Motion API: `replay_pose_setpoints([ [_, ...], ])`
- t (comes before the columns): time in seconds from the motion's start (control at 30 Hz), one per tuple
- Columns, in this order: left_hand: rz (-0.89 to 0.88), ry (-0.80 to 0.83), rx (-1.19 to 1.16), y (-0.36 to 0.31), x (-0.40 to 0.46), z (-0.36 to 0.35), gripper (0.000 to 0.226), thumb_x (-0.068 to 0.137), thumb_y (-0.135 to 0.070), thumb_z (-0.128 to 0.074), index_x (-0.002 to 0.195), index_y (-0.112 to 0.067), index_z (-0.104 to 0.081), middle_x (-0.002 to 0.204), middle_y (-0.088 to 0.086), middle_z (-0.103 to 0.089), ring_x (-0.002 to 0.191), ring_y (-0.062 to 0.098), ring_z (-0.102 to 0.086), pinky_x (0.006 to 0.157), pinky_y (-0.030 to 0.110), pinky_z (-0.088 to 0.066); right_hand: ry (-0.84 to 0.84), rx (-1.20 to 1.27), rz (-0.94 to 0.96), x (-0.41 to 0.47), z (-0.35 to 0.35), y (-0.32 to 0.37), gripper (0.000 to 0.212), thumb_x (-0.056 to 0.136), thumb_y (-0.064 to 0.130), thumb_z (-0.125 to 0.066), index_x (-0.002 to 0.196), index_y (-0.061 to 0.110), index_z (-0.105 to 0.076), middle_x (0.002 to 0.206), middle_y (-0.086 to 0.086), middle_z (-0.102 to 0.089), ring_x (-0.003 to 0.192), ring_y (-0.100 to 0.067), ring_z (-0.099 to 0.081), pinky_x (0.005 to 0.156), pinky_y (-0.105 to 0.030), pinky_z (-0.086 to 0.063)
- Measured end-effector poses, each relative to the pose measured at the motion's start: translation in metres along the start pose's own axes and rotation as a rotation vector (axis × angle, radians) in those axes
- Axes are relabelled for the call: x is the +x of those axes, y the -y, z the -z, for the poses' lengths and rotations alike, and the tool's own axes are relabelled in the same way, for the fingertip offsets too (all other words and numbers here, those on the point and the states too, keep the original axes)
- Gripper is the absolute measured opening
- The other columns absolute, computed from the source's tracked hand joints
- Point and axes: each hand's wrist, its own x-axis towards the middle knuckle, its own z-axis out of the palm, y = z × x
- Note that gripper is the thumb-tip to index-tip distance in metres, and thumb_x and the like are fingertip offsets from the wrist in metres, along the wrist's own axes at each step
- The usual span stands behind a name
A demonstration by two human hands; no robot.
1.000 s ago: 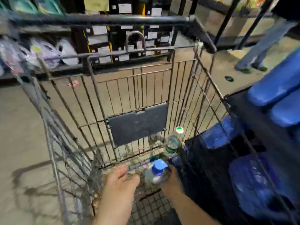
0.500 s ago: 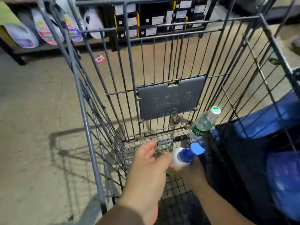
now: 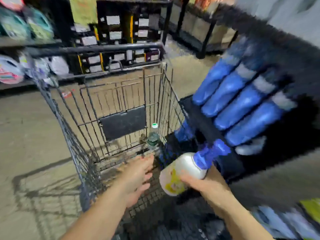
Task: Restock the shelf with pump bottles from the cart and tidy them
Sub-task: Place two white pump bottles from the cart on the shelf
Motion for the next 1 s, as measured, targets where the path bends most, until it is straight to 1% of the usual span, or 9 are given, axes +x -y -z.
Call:
replay_pose_setpoints([
  [0.1,0.160,0.215,-0.140,-0.007,-0.051,-0.053,0.050,0.089,-0.053,-0.044,0.123,-0.018,-0.053,0.135,0.006,-0.055,0.097,0.030,-0.065,0.079,0.037,-0.045,-0.124,-0.036,0.055,-0.069,0.061,0.039,0.039,0.064,0.010,-0.087,0.095,0.018,-0.066,0.075,0.012,-0.076,0.075,-0.003,-0.070,0.071,-0.021,-0.058],
  [0.17,0.209,0.386,-0.204,-0.011,-0.082,-0.095,0.053,0.086,-0.057,-0.045,0.113,-0.014,-0.055,0.108,0.010,-0.070,0.065,0.030,-0.070,0.068,0.034,-0.041,-0.222,-0.045,0.103,-0.115,0.101,0.064,0.057,0.048,0.046,-0.091,0.094,0.021,-0.068,0.079,0.006,-0.076,0.078,-0.009,-0.071,0.073,-0.027,-0.057],
  [0.23,0.239,0.545,-0.197,-0.019,-0.115,-0.139,0.053,0.086,-0.057,-0.043,0.107,-0.011,-0.057,0.083,0.018,-0.074,0.058,0.033,-0.070,0.066,0.035,-0.044,-0.286,0.012,0.149,-0.162,0.138,0.090,0.073,0.038,0.064,-0.085,0.093,0.019,-0.066,0.078,0.014,-0.075,0.075,0.003,-0.067,0.070,-0.015,-0.051],
  [0.4,0.233,0.901,-0.090,-0.034,-0.190,-0.248,0.058,0.069,-0.052,-0.048,0.102,-0.005,-0.058,0.074,0.024,-0.068,0.056,0.037,-0.066,0.062,0.040,-0.052,-0.529,-0.009,0.225,-0.272,0.212,0.136,0.056,0.057,0.020,-0.084,0.108,0.009,-0.062,0.087,-0.001,-0.075,0.076,-0.012,-0.068,0.066,-0.024,-0.053],
  [0.53,0.179,0.998,0.024,-0.037,-0.235,-0.314,0.052,0.078,-0.056,-0.046,0.100,-0.011,-0.061,0.096,0.017,-0.068,0.086,0.034,-0.061,0.086,0.044,-0.039,-0.742,-0.077,0.214,-0.331,0.253,0.159,0.052,0.062,0.029,-0.084,0.107,0.021,-0.061,0.089,0.002,-0.074,0.074,-0.007,-0.069,0.065,-0.029,-0.059],
  [0.67,0.103,1.118,0.024,-0.049,-0.261,-0.367,0.048,0.085,-0.061,-0.044,0.098,-0.016,-0.055,0.101,0.010,-0.069,0.092,0.029,-0.065,0.085,0.041,-0.044,-0.885,-0.090,0.259,-0.346,0.291,0.186,0.044,0.071,0.023,-0.082,0.108,0.022,-0.059,0.093,0.004,-0.073,0.070,0.004,-0.068,0.054,-0.009,-0.050],
  [0.8,-0.066,0.988,0.059,-0.065,-0.260,-0.396,0.061,0.086,-0.064,-0.042,0.126,-0.019,-0.051,0.134,0.007,-0.052,0.133,0.027,-0.043,0.111,0.045,-0.030,-1.012,-0.105,0.284,-0.326,0.325,0.208,0.026,0.072,0.024,-0.079,0.089,0.028,-0.060,0.089,0.010,-0.068,0.078,-0.004,-0.065,0.069,-0.019,-0.052],
  [0.87,-0.082,0.944,0.040,-0.070,-0.255,-0.397,0.066,0.086,-0.062,-0.042,0.137,-0.019,-0.045,0.144,0.010,-0.045,0.138,0.028,-0.036,0.113,0.047,-0.027,-1.075,-0.081,0.278,-0.310,0.340,0.210,0.028,0.071,0.024,-0.079,0.082,0.029,-0.054,0.085,0.009,-0.064,0.078,-0.006,-0.062,0.076,-0.027,-0.051],
  [1.0,-0.078,0.925,0.025,-0.073,-0.240,-0.391,0.059,0.088,-0.060,-0.042,0.130,-0.019,-0.048,0.141,0.013,-0.049,0.131,0.030,-0.043,0.112,0.049,-0.028,-1.132,-0.063,0.156,-0.275,0.362,0.202,0.053,0.067,0.031,-0.080,0.107,0.018,-0.047,0.090,0.004,-0.062,0.075,-0.006,-0.059,0.074,-0.032,-0.054],
])
